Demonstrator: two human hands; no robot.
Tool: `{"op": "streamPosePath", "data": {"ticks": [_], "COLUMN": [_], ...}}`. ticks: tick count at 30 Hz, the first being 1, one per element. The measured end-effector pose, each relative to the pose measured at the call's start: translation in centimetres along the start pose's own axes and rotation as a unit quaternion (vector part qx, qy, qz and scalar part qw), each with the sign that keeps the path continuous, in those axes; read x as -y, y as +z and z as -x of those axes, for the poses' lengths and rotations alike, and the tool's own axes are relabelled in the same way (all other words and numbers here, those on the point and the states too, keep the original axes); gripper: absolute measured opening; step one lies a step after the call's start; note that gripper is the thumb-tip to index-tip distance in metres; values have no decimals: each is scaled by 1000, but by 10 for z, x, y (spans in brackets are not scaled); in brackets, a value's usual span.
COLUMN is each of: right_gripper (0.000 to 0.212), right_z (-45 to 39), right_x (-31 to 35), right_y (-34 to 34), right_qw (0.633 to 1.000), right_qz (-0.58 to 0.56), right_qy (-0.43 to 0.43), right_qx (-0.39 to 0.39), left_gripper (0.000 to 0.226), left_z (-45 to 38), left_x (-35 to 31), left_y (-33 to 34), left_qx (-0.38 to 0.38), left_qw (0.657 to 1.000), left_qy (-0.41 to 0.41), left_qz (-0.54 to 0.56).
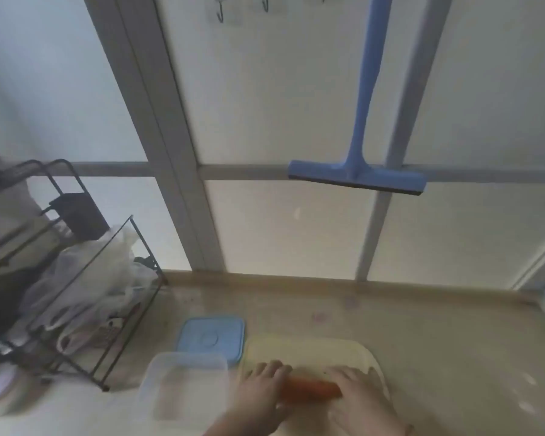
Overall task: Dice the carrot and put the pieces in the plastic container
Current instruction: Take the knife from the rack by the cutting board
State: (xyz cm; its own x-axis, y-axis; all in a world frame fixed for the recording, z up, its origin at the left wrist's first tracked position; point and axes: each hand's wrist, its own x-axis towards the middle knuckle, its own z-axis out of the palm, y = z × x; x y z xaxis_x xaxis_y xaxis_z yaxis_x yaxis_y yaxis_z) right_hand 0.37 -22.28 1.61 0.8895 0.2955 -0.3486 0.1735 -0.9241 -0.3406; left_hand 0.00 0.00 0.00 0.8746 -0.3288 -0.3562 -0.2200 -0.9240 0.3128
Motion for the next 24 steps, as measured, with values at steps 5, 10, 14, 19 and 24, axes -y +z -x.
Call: {"op": "streamPosePath", "data": {"ticks": [5,10,14,19,24], "right_gripper": [84,53,19,20,47], "right_z": [-21,-21,-7,7,2], "right_x": [-1,7,24,55,37], "right_y": [34,37,39,39,19], "right_qw": [999,997,937,915,964], "right_qz": [30,-53,-318,-382,-127], "right_qy": [-12,4,114,92,58], "right_qx": [-20,-55,-86,-89,-227], "left_gripper": [55,52,70,50,54], "left_z": [-20,-36,-35,-24,-28], "left_x": [10,26,11,-29,-9], "left_y": [8,-6,-4,8,1], "left_qx": [25,-50,-206,-110,-50], "left_qw": [998,994,951,879,955], "left_qy": [-17,94,-25,-127,-6], "left_qz": [-50,-26,228,447,293]}}
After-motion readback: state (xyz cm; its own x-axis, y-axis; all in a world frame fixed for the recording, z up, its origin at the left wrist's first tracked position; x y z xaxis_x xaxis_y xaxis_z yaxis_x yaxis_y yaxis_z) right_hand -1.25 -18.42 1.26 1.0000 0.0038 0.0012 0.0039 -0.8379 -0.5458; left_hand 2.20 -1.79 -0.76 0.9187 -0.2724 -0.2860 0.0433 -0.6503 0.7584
